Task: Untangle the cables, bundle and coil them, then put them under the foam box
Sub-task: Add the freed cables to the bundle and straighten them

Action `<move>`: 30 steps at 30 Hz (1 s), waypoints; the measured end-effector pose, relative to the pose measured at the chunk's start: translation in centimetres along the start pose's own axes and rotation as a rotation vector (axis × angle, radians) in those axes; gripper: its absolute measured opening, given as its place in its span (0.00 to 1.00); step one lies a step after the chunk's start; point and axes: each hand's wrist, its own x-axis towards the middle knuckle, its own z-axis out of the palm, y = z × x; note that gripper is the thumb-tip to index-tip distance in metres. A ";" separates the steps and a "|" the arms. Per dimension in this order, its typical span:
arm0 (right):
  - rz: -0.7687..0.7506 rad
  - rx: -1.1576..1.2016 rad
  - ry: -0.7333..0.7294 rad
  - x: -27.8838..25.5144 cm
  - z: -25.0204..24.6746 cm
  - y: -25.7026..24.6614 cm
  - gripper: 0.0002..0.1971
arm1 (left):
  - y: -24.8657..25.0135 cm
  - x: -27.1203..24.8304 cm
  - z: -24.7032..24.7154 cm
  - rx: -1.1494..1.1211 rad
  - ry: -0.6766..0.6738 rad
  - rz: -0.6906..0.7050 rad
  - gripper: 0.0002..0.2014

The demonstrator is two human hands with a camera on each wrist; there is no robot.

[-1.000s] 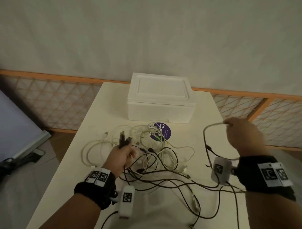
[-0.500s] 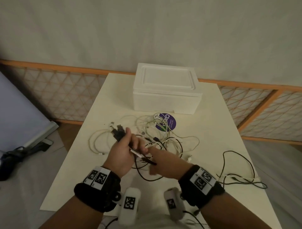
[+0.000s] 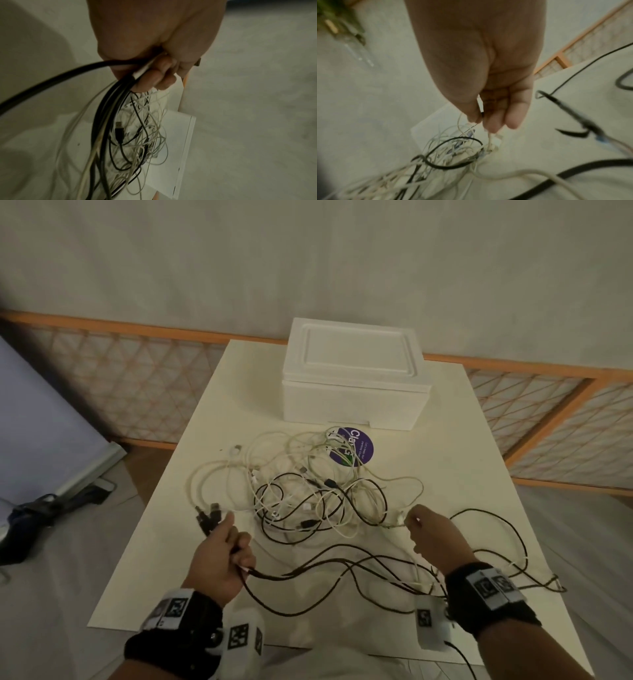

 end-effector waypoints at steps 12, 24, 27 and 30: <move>-0.032 -0.399 -0.001 1.9 0.4 0.5 0.14 | 0.0 0.3 2.1 0.170 -0.085 -0.090 0.29; -0.338 -0.431 0.072 3.0 -2.3 -0.8 0.07 | 1.3 0.5 5.1 0.325 -0.169 0.019 0.24; -0.327 -0.323 -0.001 3.3 -3.1 -2.1 0.06 | 1.3 0.3 5.9 0.366 -0.194 0.032 0.24; -0.282 -0.486 -0.164 3.0 -1.4 -1.5 0.16 | 1.0 0.2 6.0 0.361 -0.210 0.013 0.24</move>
